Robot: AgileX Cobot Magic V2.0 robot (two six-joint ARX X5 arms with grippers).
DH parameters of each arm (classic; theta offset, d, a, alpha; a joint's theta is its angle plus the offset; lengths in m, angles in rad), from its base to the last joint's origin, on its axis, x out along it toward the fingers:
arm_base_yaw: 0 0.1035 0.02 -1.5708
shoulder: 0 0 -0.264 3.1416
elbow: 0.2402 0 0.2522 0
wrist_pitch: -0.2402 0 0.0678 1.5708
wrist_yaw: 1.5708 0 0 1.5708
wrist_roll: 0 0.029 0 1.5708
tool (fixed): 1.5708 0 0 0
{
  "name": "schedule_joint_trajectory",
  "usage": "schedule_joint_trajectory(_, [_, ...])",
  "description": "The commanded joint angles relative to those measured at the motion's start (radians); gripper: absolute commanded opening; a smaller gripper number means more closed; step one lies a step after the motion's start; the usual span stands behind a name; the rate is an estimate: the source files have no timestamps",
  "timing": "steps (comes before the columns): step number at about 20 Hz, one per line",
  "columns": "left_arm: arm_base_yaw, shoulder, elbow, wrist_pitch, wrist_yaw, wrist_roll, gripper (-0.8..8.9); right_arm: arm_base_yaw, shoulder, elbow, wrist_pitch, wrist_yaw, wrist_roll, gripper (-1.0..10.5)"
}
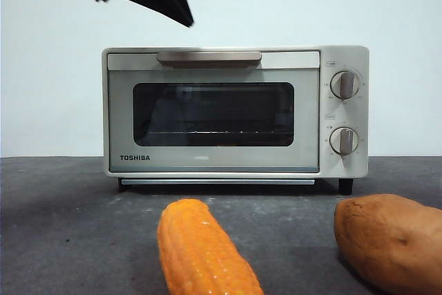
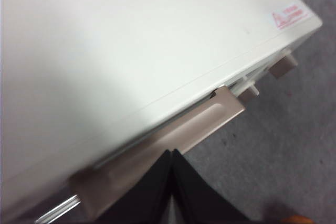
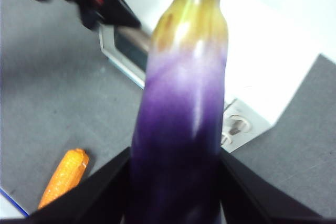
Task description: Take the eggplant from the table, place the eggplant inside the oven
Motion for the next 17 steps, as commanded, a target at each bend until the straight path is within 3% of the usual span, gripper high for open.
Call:
schedule_joint_trajectory(1, [-0.019, 0.095, 0.103, -0.056, 0.0, 0.046, 0.06, 0.013, -0.047, -0.012, -0.072, 0.005, 0.026, 1.9])
schedule_joint_trajectory(6, [-0.035, 0.193, 0.158, -0.099, -0.054, 0.061, 0.06, 0.013, -0.181, -0.169, -0.072, 0.006, 0.072, 1.9])
schedule_joint_trajectory(11, [-0.089, 0.196, 0.158, -0.28, -0.055, 0.095, 0.06, 0.013, -0.255, -0.307, -0.072, 0.042, 0.105, 1.9])
schedule_joint_trajectory(17, [-0.194, 0.196, 0.158, -0.5, -0.056, 0.122, 0.06, 0.013, -0.261, -0.323, -0.072, 0.091, 0.109, 1.9])
